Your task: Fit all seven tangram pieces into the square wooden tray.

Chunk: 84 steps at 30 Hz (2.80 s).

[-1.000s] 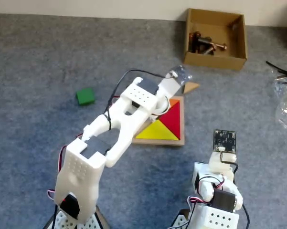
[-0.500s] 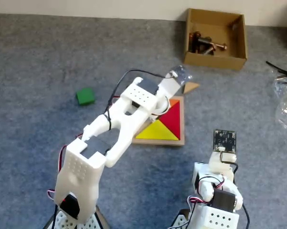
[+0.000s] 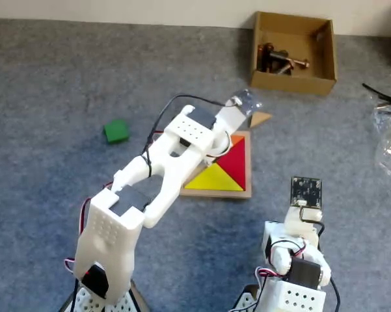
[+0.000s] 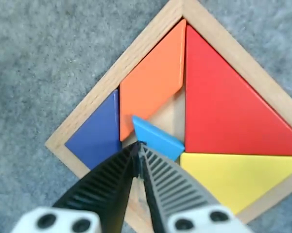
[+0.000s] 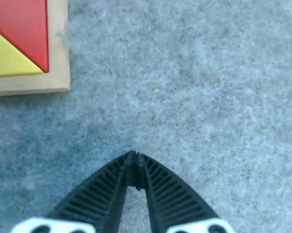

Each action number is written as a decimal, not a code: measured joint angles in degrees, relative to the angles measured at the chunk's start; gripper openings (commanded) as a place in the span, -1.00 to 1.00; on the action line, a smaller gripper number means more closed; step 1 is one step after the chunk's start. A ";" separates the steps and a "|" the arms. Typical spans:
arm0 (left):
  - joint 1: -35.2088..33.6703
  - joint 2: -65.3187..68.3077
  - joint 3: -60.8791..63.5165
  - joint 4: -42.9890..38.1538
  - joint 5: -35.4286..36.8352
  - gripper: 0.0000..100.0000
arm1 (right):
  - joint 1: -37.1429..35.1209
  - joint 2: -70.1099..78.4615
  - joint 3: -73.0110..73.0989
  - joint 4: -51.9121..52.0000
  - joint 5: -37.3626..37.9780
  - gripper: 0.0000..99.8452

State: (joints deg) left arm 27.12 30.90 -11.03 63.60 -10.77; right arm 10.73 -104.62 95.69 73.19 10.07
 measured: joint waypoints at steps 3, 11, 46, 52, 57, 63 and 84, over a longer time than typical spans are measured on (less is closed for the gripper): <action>0.00 0.00 0.00 0.00 0.00 -0.99 | 0.00 0.00 0.00 0.00 0.00 -0.98; 0.00 0.00 0.00 0.00 0.00 -0.99 | 0.00 0.00 0.00 0.00 0.00 -0.98; -1.41 0.09 -1.05 0.00 0.00 -0.99 | 0.00 0.00 0.00 0.00 0.00 -0.98; -3.78 -1.49 -6.07 6.68 0.18 -0.99 | 0.00 0.00 0.00 0.00 0.00 -0.98; -3.34 -4.04 -6.07 14.33 0.09 -0.99 | 0.00 0.00 0.00 0.00 0.00 -0.98; -3.69 -4.31 -6.15 18.99 0.26 -0.99 | 0.00 0.00 0.00 0.00 0.00 -0.98; -3.60 -4.31 -3.16 19.25 0.26 -0.99 | 0.00 0.00 0.00 0.00 0.00 -0.98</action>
State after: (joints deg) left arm 23.52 26.59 -14.20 82.86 -10.51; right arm 10.73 -104.62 95.69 73.19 10.07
